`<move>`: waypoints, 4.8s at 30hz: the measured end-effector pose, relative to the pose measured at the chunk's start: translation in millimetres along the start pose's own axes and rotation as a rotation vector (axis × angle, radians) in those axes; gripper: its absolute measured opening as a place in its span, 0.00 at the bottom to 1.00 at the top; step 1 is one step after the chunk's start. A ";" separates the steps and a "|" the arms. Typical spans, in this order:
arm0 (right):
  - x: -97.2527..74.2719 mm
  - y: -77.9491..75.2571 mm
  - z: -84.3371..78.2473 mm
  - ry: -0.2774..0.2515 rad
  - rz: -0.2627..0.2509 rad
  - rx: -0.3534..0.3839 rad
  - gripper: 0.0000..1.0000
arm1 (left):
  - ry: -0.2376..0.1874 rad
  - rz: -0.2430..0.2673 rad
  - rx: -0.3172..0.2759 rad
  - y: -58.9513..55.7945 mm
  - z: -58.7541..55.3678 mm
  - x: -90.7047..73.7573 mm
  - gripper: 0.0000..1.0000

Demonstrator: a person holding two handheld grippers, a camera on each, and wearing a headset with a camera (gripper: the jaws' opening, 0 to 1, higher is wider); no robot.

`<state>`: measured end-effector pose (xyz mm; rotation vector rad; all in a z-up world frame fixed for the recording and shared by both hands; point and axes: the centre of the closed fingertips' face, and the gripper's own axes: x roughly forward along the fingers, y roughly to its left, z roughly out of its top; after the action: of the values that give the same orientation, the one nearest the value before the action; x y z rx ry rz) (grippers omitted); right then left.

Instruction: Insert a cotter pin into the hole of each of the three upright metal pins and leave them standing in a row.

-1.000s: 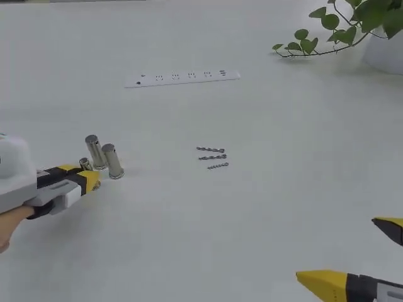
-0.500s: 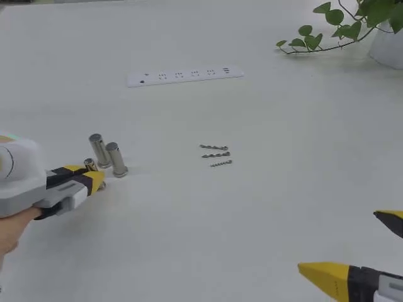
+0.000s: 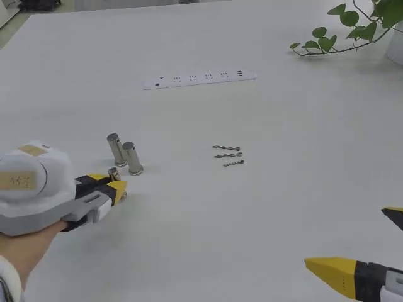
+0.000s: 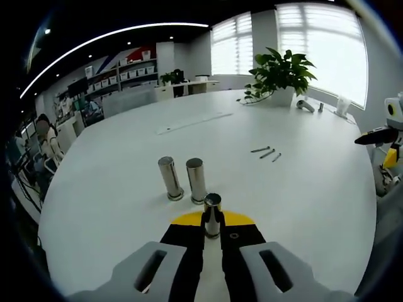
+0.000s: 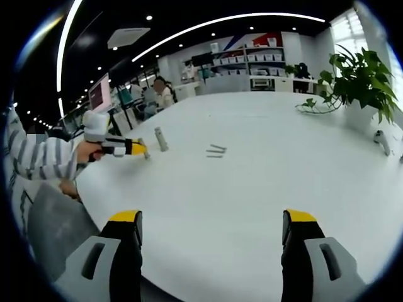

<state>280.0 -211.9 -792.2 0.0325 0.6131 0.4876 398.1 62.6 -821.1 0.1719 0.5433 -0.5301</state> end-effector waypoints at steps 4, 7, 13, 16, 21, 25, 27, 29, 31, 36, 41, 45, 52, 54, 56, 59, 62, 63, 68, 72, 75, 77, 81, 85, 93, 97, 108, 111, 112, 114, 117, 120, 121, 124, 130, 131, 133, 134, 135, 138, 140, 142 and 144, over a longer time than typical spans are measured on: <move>-0.1 5.2 2.4 -0.002 0.019 -0.021 0.93 | -0.024 0.023 -0.017 -8.6 4.4 -9.6 0.07; -0.7 7.1 4.4 -0.008 0.026 -0.028 0.93 | -0.025 0.045 -0.025 -11.2 5.9 -15.4 0.07; -1.6 10.0 4.4 -0.009 0.041 -0.039 0.93 | -0.039 0.081 -0.033 -14.6 9.0 -23.4 0.07; -2.4 9.8 4.9 -0.011 0.041 -0.047 0.93 | -0.040 0.093 -0.057 -17.1 9.3 -26.6 0.07; -4.1 9.4 6.2 -0.016 0.046 -0.051 0.93 | -0.036 0.127 -0.077 -17.0 5.8 -28.9 0.07; -5.1 9.2 6.5 -0.012 0.051 -0.063 0.93 | -0.023 0.143 -0.062 -22.1 0.2 -29.8 0.07; -5.9 9.0 7.4 -0.014 0.052 -0.065 0.93 | -0.026 0.147 -0.066 -24.8 -1.2 -30.9 0.07; -6.4 9.1 7.8 -0.016 0.053 -0.065 0.93 | -0.030 0.155 -0.084 -26.1 -2.2 -31.4 0.07; -6.8 9.4 7.6 -0.016 0.055 -0.069 0.93 | -0.047 0.166 -0.129 -26.2 -2.5 -31.3 0.07; -7.7 12.8 4.8 -0.007 0.065 -0.076 0.93 | -0.050 0.181 -0.178 -27.2 -7.1 -28.8 0.07; -8.1 14.6 4.7 -0.008 0.070 -0.074 0.93 | -0.043 0.197 -0.176 -28.3 -11.6 -25.5 0.07; -8.2 14.3 4.4 -0.006 0.072 -0.076 0.93 | -0.032 0.198 -0.182 -29.0 -15.9 -23.5 0.07; -6.3 13.2 2.8 0.003 0.076 -0.076 0.93 | -0.013 0.221 -0.213 -25.1 -25.8 -20.8 0.07; -4.9 13.3 1.7 0.010 0.079 -0.078 0.93 | -0.006 0.228 -0.212 -24.4 -28.2 -20.2 0.07; -4.2 13.6 2.0 0.010 0.081 -0.079 0.93 | -0.003 0.233 -0.219 -24.1 -29.9 -19.7 0.07; -3.4 14.0 2.9 0.008 0.084 -0.077 0.93 | -0.007 0.243 -0.239 -23.5 -31.8 -18.8 0.07; -3.2 13.8 2.5 0.010 0.085 -0.077 0.93 | -0.011 0.248 -0.226 -23.5 -31.5 -18.2 0.07; -3.3 13.6 2.1 0.011 0.084 -0.077 0.93 | -0.012 0.247 -0.225 -23.6 -31.3 -17.9 0.07; -3.6 13.0 1.1 0.013 0.085 -0.075 0.93 | -0.016 0.247 -0.218 -23.8 -30.0 -17.0 0.07; -4.0 12.8 1.5 0.012 0.083 -0.074 0.93 | -0.018 0.247 -0.212 -24.0 -29.9 -17.3 0.07; -4.1 12.9 1.6 0.010 0.083 -0.072 0.93 | -0.018 0.245 -0.212 -24.8 -30.2 -18.0 0.07; -4.0 13.3 1.3 0.010 0.084 -0.073 0.93 | -0.019 0.244 -0.222 -25.3 -30.7 -18.5 0.07; -3.7 13.9 0.6 0.013 0.087 -0.073 0.93 | -0.020 0.244 -0.196 -26.6 -29.9 -19.7 0.07; -3.1 14.6 0.4 0.012 0.090 -0.070 0.93 | -0.025 0.239 -0.193 -25.8 -27.8 -20.2 0.07; -2.6 15.6 1.9 0.008 0.094 -0.074 0.93 | -0.018 0.235 -0.177 -25.4 -28.8 -20.6 0.09; -3.4 15.3 2.6 0.007 0.093 -0.073 0.93 | -0.009 0.229 -0.177 -26.2 -32.0 -20.0 0.12; -5.4 12.2 2.5 0.013 0.084 -0.077 0.93 | 0.006 0.189 -0.148 -30.4 -32.7 -28.1 0.23; -6.8 11.0 3.6 0.011 0.080 -0.078 0.93 | 0.013 0.154 -0.155 -34.6 -31.4 -34.1 0.27; -7.2 10.5 4.1 0.008 0.078 -0.077 0.93 | 0.009 0.148 -0.147 -35.9 -30.3 -37.6 0.28; -7.7 9.6 4.1 0.007 0.076 -0.072 0.93 | 0.022 0.129 -0.129 -38.5 -32.8 -41.3 0.30; -8.5 8.1 3.8 0.011 0.071 -0.079 0.93 | 0.032 0.107 -0.128 -41.5 -35.9 -47.7 0.34; -9.6 7.4 5.4 0.007 0.069 -0.078 0.93 | 0.035 0.090 -0.119 -41.6 -36.2 -54.7 0.35; -9.9 7.2 5.7 0.007 0.068 -0.078 0.93 | 0.034 0.085 -0.118 -40.6 -35.4 -58.0 0.35; -10.4 6.1 5.8 0.011 0.066 -0.085 0.93 | 0.016 0.057 -0.134 -40.4 -30.3 -64.9 0.40; -11.2 6.8 8.7 0.009 0.066 -0.092 0.92 | 0.004 0.011 -0.129 -36.3 -27.1 -79.7 0.44; -11.1 6.7 8.7 0.011 0.066 -0.095 0.92 | 0.008 0.010 -0.127 -35.2 -27.9 -81.2 0.43; -10.9 6.0 9.7 0.013 0.064 -0.102 0.92 | 0.033 -0.005 -0.138 -34.6 -32.3 -84.8 0.47; -10.8 6.0 10.2 0.014 0.064 -0.103 0.92 | 0.033 -0.011 -0.142 -34.5 -32.5 -86.0 0.49; -10.7 5.7 11.6 0.011 0.064 -0.105 0.92 | 0.020 -0.018 -0.138 -34.8 -31.2 -88.6 0.51; -10.0 5.1 13.4 0.013 0.064 -0.112 0.92 | 0.007 -0.030 -0.144 -34.2 -29.8 -91.8 0.58; -9.5 4.6 14.5 0.016 0.065 -0.122 0.92 | 0.004 -0.040 -0.151 -34.7 -30.1 -93.6 0.62; -9.0 4.3 15.1 0.022 0.068 -0.135 0.92 | -0.008 -0.035 -0.154 -33.7 -29.0 -94.7 0.69; -8.4 3.6 14.8 0.031 0.067 -0.148 0.92 | -0.031 -0.048 -0.159 -35.1 -27.1 -95.8 0.75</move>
<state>280.7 -210.8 -774.9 -0.0949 0.6067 0.5986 298.1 82.1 -793.6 -0.0006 0.5578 -0.5332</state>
